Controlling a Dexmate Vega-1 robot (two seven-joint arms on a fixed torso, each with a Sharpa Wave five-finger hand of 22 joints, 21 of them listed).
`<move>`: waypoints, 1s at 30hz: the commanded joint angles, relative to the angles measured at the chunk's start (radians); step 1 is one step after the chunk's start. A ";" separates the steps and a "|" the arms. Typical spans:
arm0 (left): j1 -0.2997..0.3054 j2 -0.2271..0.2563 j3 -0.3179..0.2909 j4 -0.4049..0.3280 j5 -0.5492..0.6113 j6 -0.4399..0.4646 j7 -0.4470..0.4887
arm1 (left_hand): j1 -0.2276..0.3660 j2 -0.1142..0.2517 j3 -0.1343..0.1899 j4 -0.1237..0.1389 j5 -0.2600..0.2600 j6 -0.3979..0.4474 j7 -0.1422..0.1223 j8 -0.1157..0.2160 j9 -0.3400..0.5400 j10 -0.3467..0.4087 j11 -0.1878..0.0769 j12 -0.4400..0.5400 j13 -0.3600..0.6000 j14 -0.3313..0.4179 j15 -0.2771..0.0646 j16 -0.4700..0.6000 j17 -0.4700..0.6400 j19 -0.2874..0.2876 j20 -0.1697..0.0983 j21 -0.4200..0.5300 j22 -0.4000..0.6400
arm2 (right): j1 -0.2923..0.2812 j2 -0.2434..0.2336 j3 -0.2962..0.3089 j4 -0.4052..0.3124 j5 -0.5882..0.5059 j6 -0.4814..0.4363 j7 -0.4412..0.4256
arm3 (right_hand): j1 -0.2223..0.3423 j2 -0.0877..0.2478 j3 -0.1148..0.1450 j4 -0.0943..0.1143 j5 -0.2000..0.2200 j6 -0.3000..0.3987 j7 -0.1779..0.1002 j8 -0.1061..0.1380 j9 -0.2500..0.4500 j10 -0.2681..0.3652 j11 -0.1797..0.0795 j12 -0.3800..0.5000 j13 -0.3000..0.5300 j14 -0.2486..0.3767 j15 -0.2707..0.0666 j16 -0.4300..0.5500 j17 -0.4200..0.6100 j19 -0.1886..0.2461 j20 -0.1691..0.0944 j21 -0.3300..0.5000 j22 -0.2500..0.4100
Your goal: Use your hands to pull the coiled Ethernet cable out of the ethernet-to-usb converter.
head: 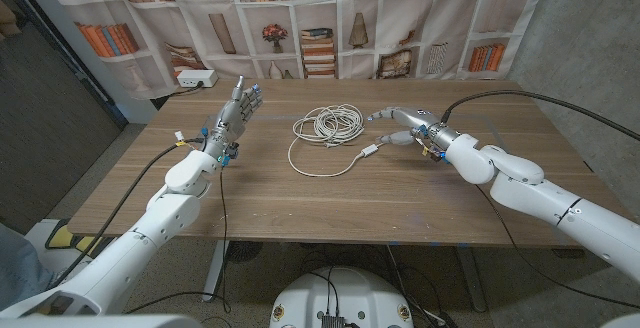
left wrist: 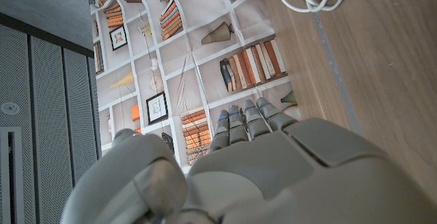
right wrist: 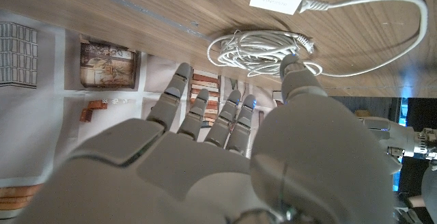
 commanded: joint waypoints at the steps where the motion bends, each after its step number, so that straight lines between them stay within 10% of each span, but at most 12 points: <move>1: 0.034 -0.013 -0.016 -0.015 -0.012 -0.029 0.012 | 0.010 0.001 -0.008 0.003 0.008 0.010 0.001 0.002 0.006 0.011 -0.004 0.007 0.006 0.011 -0.003 0.006 0.003 0.005 0.005 0.003 0.003 | 0.063 0.003 -0.056 0.099 -0.114 0.108 -0.040 | 0.021 -0.001 -0.002 0.004 0.017 0.029 0.000 0.016 0.004 0.018 0.000 -0.001 0.002 0.035 -0.054 0.007 0.003 0.039 -0.018 0.012 0.002; 30: 0.085 -0.016 -0.043 -0.051 -0.037 -0.039 0.029 | 0.010 0.005 -0.014 0.005 0.007 0.034 0.000 0.002 0.006 0.032 -0.010 0.005 0.007 0.026 -0.009 0.003 0.003 0.007 0.006 0.001 0.003 | 0.171 0.034 -0.129 0.177 -0.174 0.166 0.123 | 0.032 -0.010 -0.018 0.013 0.049 0.094 0.000 0.034 0.005 0.080 -0.001 0.009 0.003 0.109 -0.092 0.013 0.004 0.076 -0.036 0.007 0.004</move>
